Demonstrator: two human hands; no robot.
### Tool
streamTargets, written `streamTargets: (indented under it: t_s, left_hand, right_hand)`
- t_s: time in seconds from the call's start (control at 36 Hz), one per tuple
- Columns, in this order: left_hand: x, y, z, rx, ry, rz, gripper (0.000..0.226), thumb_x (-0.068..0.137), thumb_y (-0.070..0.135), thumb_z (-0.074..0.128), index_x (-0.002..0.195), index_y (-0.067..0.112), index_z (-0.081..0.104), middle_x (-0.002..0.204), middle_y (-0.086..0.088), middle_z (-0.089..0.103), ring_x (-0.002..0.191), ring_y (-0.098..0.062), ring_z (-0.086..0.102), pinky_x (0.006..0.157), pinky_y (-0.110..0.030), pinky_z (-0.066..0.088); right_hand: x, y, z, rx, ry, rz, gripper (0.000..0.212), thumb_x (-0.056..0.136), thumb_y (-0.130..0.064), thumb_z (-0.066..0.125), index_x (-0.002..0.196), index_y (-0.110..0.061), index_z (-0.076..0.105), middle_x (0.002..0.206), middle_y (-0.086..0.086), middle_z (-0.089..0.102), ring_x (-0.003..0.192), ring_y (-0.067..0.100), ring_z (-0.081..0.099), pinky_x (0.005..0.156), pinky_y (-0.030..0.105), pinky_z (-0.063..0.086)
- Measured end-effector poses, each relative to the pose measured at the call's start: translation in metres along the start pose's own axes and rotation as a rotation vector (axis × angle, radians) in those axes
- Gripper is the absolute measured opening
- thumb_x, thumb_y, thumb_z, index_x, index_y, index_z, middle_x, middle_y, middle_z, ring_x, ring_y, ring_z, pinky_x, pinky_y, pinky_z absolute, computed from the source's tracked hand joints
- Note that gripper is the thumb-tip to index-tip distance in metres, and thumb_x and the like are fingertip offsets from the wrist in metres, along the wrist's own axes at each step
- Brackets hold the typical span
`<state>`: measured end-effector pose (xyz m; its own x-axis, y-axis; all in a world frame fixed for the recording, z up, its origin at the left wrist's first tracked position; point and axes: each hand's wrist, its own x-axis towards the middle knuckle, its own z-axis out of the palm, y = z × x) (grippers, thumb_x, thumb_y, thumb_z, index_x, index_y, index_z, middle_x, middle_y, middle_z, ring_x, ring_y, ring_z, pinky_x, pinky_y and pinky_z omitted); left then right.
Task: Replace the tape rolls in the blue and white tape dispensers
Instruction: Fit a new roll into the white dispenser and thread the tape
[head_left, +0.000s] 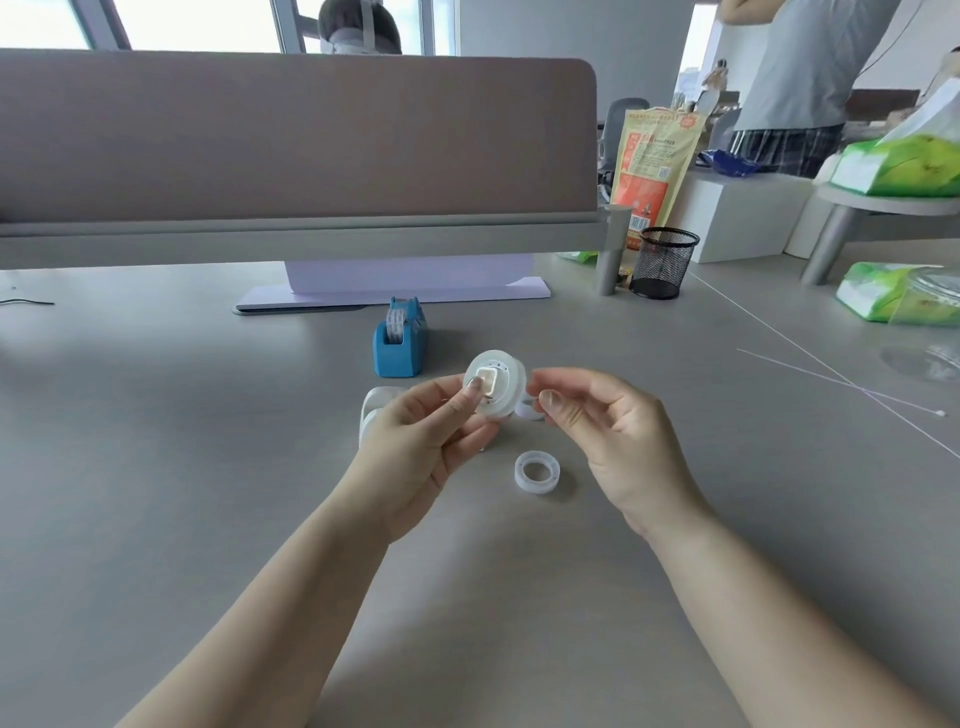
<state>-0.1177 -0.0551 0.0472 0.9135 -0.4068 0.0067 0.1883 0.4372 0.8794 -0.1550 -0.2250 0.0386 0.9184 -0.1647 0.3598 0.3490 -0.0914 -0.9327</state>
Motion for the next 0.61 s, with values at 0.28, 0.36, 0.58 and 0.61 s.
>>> streamTargets:
  t_s: [0.28,0.36,0.58,0.61]
  left_hand:
    - [0.0006,-0.0042,0.0027,-0.040,-0.021,-0.081,0.021,0.090,0.012,0.052,0.105,0.005,0.065,0.077,-0.003,0.073,0.065,-0.008,0.069,0.066,-0.017,0.056]
    - [0.0004,-0.0042,0.0023,-0.032,-0.017,-0.081,0.025,0.090,0.011,0.052,0.112,0.004,0.063,0.081,-0.004,0.073,0.067,-0.009,0.069,0.066,-0.018,0.056]
    - [-0.0011,-0.0012,0.0015,0.078,0.005,0.012,0.034,0.081,0.017,0.061,0.115,0.009,0.062,0.095,-0.010,0.070,0.077,-0.015,0.069,0.071,-0.020,0.056]
    - [-0.0011,0.0015,-0.0002,0.113,0.029,0.071,0.039,0.080,0.018,0.063,0.118,0.012,0.060,0.098,-0.011,0.070,0.081,-0.017,0.069,0.073,-0.022,0.056]
  right_hand:
    - [-0.0015,-0.0038,0.0035,0.055,-0.029,-0.055,0.028,0.073,-0.017,0.071,0.101,-0.018,0.069,0.095,0.001,0.074,0.089,0.013,0.069,0.081,0.020,0.052]
    - [-0.0012,-0.0026,0.0028,0.047,-0.022,-0.070,0.026,0.072,-0.019,0.071,0.098,-0.019,0.070,0.094,-0.001,0.075,0.089,0.013,0.069,0.081,0.020,0.052]
    - [-0.0009,0.0003,0.0033,0.051,0.012,-0.069,0.030,0.072,-0.024,0.072,0.102,-0.017,0.069,0.092,0.001,0.073,0.088,0.016,0.069,0.082,0.023,0.052]
    - [-0.0009,0.0012,0.0030,0.048,0.020,-0.057,0.030,0.074,-0.028,0.071,0.102,-0.018,0.069,0.095,0.006,0.073,0.091,0.021,0.069,0.084,0.025,0.052]
